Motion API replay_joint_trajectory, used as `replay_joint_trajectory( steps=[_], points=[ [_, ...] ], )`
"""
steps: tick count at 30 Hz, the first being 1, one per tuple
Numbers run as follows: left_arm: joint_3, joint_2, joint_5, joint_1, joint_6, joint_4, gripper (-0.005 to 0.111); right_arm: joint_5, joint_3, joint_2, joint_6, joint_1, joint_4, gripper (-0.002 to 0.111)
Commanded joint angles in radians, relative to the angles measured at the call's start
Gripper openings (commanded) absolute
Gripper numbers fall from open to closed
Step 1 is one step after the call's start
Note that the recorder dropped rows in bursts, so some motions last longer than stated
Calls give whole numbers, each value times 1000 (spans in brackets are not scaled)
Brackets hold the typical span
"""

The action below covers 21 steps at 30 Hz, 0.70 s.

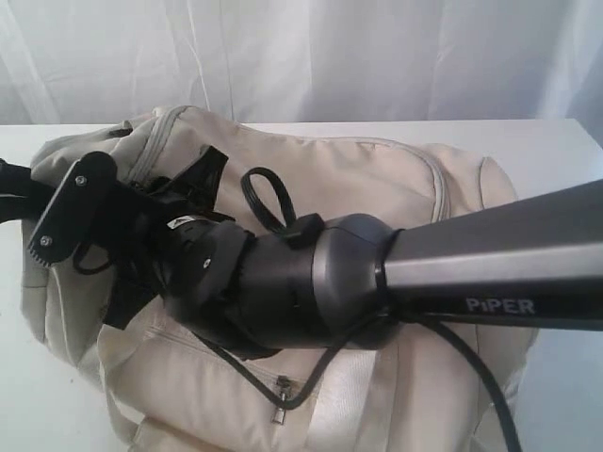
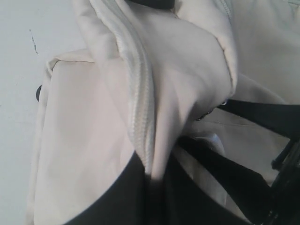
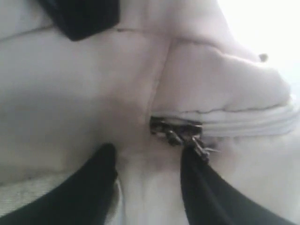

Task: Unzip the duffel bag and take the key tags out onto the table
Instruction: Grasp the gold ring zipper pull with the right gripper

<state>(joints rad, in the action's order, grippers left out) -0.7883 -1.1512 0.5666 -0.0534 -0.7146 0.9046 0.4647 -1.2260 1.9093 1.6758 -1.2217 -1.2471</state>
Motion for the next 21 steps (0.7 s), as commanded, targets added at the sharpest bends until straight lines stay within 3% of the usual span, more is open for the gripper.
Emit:
replay_joint_trajectory(
  steps=[1, 7, 12, 21],
  points=[
    [-4, 22, 8, -4, 0, 75, 0, 68, -7, -5, -2, 6, -62, 53],
    [-4, 22, 8, -4, 0, 75, 0, 105, -7, -14, 5, 6, -102, 54],
    [-4, 22, 6, -4, 0, 74, 0, 137, -7, -100, 179, 0, -284, 54],
    [-4, 22, 11, -4, 0, 74, 0, -8, -7, -154, 231, 0, -337, 39]
  ],
)
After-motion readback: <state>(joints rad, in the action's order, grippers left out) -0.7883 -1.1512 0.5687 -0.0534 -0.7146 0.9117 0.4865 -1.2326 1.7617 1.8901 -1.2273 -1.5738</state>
